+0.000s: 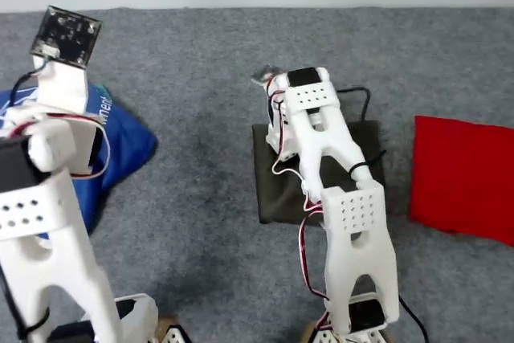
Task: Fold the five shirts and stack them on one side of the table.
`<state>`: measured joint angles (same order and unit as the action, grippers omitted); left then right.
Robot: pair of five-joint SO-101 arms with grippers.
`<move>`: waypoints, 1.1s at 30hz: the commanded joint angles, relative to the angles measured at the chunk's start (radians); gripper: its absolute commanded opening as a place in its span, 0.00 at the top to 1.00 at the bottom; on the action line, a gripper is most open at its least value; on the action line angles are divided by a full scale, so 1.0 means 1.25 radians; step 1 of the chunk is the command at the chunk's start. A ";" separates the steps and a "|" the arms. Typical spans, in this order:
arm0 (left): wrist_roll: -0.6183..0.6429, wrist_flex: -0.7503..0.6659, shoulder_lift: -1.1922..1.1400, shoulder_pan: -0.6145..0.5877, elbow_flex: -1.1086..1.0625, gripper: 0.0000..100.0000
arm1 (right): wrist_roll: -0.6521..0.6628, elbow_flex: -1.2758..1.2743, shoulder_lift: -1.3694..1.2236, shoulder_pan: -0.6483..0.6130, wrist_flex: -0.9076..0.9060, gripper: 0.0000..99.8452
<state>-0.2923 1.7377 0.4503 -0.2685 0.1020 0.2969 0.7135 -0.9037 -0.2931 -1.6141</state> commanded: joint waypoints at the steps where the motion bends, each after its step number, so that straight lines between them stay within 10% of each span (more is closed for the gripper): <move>1: -0.006 0.011 0.052 -0.006 -0.031 0.99 | -0.007 0.050 -0.037 -0.026 0.021 0.99; 17: -0.009 0.011 0.221 -0.005 -0.115 0.99 | -0.090 0.021 0.274 0.046 -0.147 0.99; 24: -0.009 0.011 0.232 -0.006 -0.115 0.99 | -0.182 -0.196 0.420 0.154 -0.131 0.72; 33: -0.009 0.011 0.227 -0.005 -0.116 0.99 | -0.301 -0.381 0.424 0.239 0.001 0.71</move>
<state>-0.2923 1.7407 0.7234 -0.2685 -0.0437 -0.0422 0.2915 -0.4434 -0.0169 -1.6771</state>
